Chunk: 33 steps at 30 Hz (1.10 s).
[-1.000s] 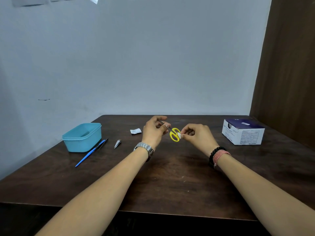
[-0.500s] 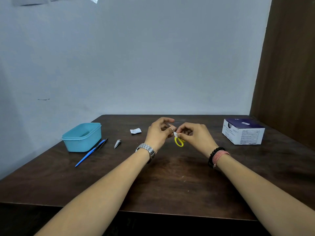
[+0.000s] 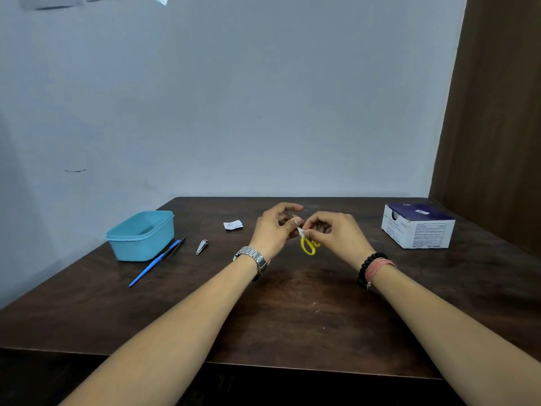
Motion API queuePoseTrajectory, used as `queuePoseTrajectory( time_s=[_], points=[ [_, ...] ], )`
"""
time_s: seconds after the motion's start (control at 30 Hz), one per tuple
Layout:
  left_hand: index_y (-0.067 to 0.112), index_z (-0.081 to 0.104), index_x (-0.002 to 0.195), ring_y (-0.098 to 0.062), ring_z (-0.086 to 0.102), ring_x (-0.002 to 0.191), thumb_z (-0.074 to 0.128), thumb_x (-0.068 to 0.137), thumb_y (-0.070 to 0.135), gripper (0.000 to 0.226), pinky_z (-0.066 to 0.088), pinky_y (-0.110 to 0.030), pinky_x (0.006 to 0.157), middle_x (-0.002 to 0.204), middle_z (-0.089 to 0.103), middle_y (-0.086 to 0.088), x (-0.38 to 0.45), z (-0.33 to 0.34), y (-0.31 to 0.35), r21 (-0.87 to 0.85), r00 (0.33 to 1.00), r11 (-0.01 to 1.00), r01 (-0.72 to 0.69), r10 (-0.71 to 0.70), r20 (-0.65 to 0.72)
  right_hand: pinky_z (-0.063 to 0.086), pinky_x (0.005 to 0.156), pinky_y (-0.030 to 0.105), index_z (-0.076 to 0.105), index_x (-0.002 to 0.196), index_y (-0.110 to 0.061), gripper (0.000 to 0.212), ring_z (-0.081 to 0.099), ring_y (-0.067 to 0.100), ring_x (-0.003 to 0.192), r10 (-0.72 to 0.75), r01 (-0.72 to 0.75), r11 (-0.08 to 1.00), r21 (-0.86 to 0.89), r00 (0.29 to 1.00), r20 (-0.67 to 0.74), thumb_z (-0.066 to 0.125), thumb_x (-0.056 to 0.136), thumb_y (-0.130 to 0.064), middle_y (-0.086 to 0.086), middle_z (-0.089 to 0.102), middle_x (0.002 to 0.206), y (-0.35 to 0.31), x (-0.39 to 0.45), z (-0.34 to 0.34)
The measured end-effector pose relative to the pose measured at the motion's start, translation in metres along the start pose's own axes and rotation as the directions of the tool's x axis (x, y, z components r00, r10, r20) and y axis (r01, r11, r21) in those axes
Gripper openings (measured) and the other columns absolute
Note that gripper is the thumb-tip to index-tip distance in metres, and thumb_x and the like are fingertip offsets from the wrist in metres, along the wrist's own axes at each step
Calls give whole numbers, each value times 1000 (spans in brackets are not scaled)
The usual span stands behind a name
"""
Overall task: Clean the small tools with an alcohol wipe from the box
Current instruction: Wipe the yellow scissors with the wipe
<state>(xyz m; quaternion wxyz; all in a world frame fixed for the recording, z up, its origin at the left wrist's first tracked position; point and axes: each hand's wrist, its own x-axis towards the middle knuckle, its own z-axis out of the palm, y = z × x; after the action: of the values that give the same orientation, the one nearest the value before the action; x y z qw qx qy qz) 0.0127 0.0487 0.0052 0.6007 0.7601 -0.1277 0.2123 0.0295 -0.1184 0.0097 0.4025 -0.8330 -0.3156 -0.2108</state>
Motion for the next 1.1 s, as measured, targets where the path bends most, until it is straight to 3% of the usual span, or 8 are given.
queuePoseTrajectory(
  time_s=[0.2, 0.33, 0.47, 0.6, 0.77, 0.9, 1.1],
  points=[
    [22, 60, 118, -19, 67, 77, 58, 93, 2, 33, 59, -34, 80, 81, 72, -3, 6, -5, -2, -92, 995, 995, 30, -38, -89, 37, 56, 11, 73, 78, -17, 5, 49, 2, 56, 23, -23, 1000, -15, 1000, 7, 78, 77, -15, -12, 61, 63, 1, 0, 0],
    [17, 62, 117, -20, 68, 83, 60, 92, 3, 28, 58, -32, 79, 88, 71, -10, 3, -1, 0, -55, 999, 998, 22, -24, -42, 39, 56, 13, 73, 78, -17, 5, 49, 3, 56, 12, -12, 1000, 4, 1000, 3, 77, 77, -15, -8, 63, 65, -2, -1, -1],
    [14, 63, 115, -20, 68, 85, 60, 92, 4, 26, 59, -33, 79, 95, 69, -19, 2, 1, 1, -45, 1000, 999, 20, -21, -23, 41, 55, 15, 72, 76, -18, 6, 50, 4, 56, 51, -47, 997, 57, 995, -81, 74, 80, -13, -3, 66, 66, -1, 0, -2],
    [16, 62, 113, -19, 68, 84, 60, 92, 5, 24, 58, -30, 78, 91, 73, -11, 4, -2, 1, -53, 998, 998, 43, -46, -53, 38, 54, 12, 71, 75, -19, 6, 49, 4, 58, 134, -126, 990, 61, 977, -166, 73, 81, -18, -8, 63, 64, 4, 2, -5],
    [15, 64, 109, -20, 68, 83, 62, 91, 5, 21, 59, -32, 78, 88, 70, -14, 1, -1, 1, -41, 998, 999, 30, -32, -48, 42, 57, 19, 71, 76, -21, 8, 52, 9, 59, 43, -40, 998, 44, 997, -68, 75, 80, -15, -2, 66, 67, 2, 0, -1],
    [23, 65, 102, -19, 69, 81, 63, 90, 8, 19, 59, -34, 77, 88, 71, -13, 3, -3, 1, 26, 997, 1000, 5, -3, -78, 38, 59, 12, 72, 80, -18, 7, 51, 6, 62, -60, 60, 998, 34, 998, -11, 75, 80, -12, -1, 65, 74, -5, -2, 1],
    [14, 64, 103, -14, 67, 74, 60, 91, 2, 18, 57, -26, 72, 87, 72, -10, 5, -7, 3, -85, 980, 996, 35, -51, -193, 39, 61, 12, 73, 79, -17, 6, 55, 10, 66, -77, 76, 997, 22, 995, 64, 75, 79, -12, -4, 69, 78, -7, -4, 0]
  ],
)
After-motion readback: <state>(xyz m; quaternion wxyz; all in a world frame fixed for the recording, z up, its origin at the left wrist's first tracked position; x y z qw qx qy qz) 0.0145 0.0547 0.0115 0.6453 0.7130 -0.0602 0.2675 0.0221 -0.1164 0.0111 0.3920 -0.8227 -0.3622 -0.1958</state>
